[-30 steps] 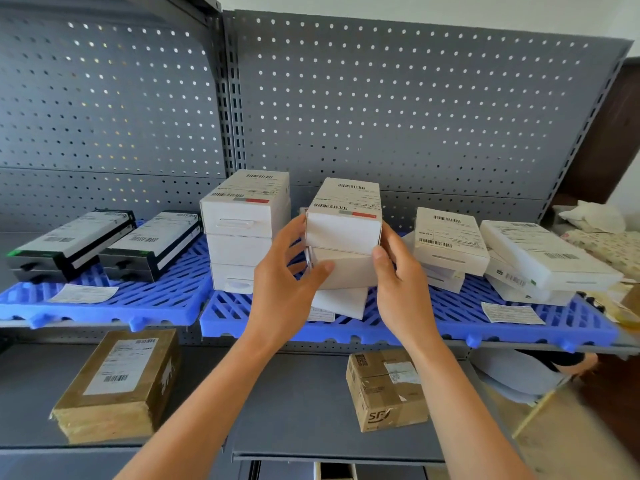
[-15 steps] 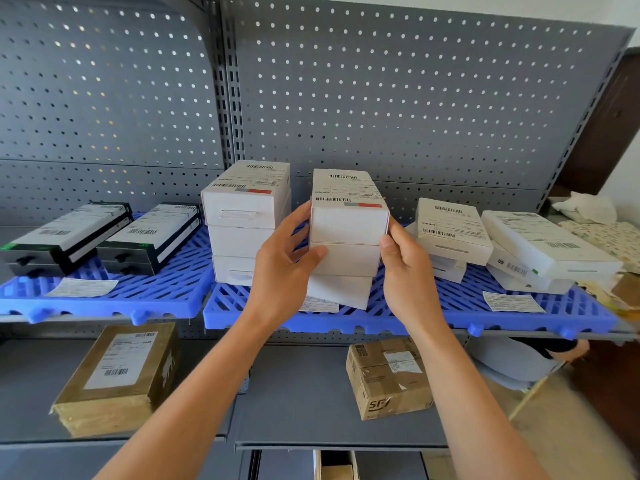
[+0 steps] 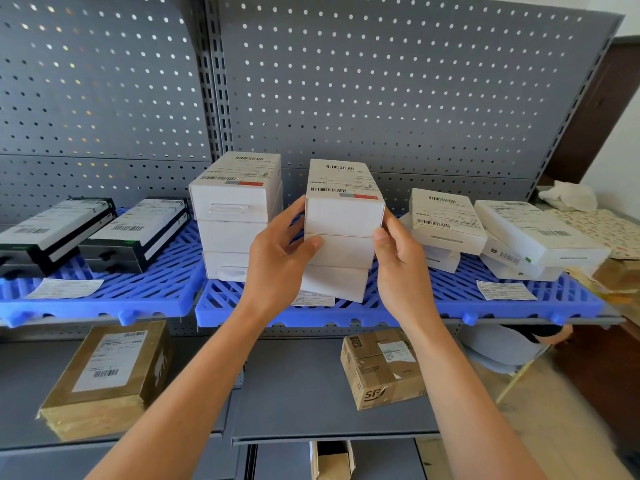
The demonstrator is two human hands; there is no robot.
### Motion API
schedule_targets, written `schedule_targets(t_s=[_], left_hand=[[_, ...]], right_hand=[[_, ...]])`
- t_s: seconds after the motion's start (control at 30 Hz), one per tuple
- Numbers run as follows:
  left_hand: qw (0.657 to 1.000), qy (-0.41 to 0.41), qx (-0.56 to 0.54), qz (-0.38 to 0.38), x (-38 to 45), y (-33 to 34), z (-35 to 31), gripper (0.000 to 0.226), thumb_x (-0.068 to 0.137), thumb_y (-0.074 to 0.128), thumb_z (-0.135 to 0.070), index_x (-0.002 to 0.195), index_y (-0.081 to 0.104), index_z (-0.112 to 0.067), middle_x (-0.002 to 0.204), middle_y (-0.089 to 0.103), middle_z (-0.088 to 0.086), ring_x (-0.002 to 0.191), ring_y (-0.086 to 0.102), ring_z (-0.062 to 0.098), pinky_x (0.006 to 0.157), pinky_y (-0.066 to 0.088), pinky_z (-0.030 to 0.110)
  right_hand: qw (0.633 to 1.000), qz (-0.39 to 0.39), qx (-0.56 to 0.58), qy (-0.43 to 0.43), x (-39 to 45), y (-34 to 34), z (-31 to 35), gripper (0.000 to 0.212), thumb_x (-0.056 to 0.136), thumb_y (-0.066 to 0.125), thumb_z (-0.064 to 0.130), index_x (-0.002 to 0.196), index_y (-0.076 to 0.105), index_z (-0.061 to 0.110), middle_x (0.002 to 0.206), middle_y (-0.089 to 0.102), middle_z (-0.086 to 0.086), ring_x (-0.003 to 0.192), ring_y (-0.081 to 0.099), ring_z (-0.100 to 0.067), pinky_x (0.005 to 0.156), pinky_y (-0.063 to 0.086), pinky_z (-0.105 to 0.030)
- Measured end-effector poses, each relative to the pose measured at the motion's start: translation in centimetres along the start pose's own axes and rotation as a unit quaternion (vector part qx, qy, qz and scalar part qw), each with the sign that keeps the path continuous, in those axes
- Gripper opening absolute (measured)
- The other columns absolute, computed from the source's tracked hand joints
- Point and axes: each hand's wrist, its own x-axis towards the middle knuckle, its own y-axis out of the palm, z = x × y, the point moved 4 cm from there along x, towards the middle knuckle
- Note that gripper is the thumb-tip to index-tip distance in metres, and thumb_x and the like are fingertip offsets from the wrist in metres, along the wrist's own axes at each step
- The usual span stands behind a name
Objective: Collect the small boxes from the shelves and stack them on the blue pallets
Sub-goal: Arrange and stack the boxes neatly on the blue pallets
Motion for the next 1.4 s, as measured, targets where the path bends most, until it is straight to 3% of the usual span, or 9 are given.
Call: schedule_targets(t_s=[0.13, 0.3, 0.47, 0.6, 0.77, 0.93, 1.4], left_hand=[[1.000, -0.001, 0.018, -0.006, -0.4, -0.1, 0.6, 0.059, 0.095, 0.062, -0.001, 0.148, 0.047, -0.023, 0.139, 0.061, -0.009, 0.131, 0.054, 0.009, 0.106, 0.049, 0.043], [0.999, -0.006, 0.038, 0.005, -0.9, 0.0, 1.1, 0.069, 0.091, 0.064, 0.004, 0.150, 0.044, -0.025, 0.137, 0.061, -0.009, 0.129, 0.057, 0.013, 0.104, 0.051, 0.041], [0.998, -0.010, 0.048, 0.027, -0.8, -0.2, 1.4, 0.076, 0.089, 0.061, 0.011, 0.152, 0.040, -0.027, 0.138, 0.060, -0.011, 0.129, 0.057, 0.012, 0.103, 0.052, 0.040], [0.998, -0.011, 0.043, 0.035, -0.7, -0.3, 1.5, 0.078, 0.088, 0.054, 0.017, 0.151, 0.041, -0.026, 0.138, 0.060, -0.010, 0.128, 0.056, 0.013, 0.102, 0.052, 0.043], [0.998, -0.009, 0.040, 0.045, -0.4, -0.4, 1.5, 0.078, 0.087, 0.052, 0.019, 0.150, 0.041, -0.025, 0.138, 0.058, -0.013, 0.129, 0.055, 0.011, 0.102, 0.053, 0.039], [0.998, -0.001, 0.042, 0.048, -0.6, -0.2, 1.6, 0.078, 0.087, 0.051, 0.018, 0.151, 0.041, -0.026, 0.139, 0.058, -0.014, 0.129, 0.055, 0.009, 0.099, 0.052, 0.030], [0.998, -0.012, 0.026, 0.051, -0.3, -0.2, 1.7, 0.078, 0.086, 0.047, 0.021, 0.150, 0.041, -0.024, 0.137, 0.059, -0.014, 0.126, 0.056, 0.007, 0.089, 0.054, 0.022]], right_hand=[[1.000, 0.006, 0.016, 0.008, -0.8, 0.4, -0.3, 0.043, 0.106, 0.045, 0.029, 0.148, 0.041, 0.034, 0.140, 0.055, 0.020, 0.127, 0.051, 0.002, 0.104, 0.047, -0.030], [1.000, 0.004, -0.003, 0.018, -1.5, 1.0, -0.6, 0.058, 0.098, 0.056, 0.016, 0.150, 0.037, 0.034, 0.134, 0.060, 0.014, 0.122, 0.057, -0.006, 0.096, 0.056, -0.037], [0.999, -0.007, -0.017, 0.035, -2.3, 1.1, -0.5, 0.076, 0.090, 0.068, 0.011, 0.153, 0.032, 0.034, 0.136, 0.058, 0.019, 0.122, 0.055, 0.002, 0.099, 0.053, -0.032], [0.998, -0.026, -0.052, 0.034, -3.0, 1.1, -0.5, 0.080, 0.091, 0.068, 0.009, 0.155, 0.028, 0.035, 0.141, 0.054, 0.018, 0.126, 0.051, 0.000, 0.098, 0.051, -0.019], [0.997, -0.045, -0.051, 0.033, -3.2, 1.2, -0.8, 0.079, 0.092, 0.068, 0.010, 0.155, 0.029, 0.036, 0.144, 0.050, 0.018, 0.131, 0.049, -0.005, 0.102, 0.051, -0.029], [0.998, -0.038, -0.040, 0.041, -3.6, 1.3, -1.1, 0.078, 0.092, 0.069, 0.014, 0.155, 0.029, 0.037, 0.141, 0.053, 0.019, 0.126, 0.052, -0.001, 0.086, 0.045, -0.002], [0.996, -0.072, -0.021, 0.040, -4.0, 1.6, -1.7, 0.070, 0.092, 0.070, 0.012, 0.152, 0.039, 0.030, 0.138, 0.058, 0.014, 0.123, 0.054, -0.002, 0.086, 0.043, 0.000]])
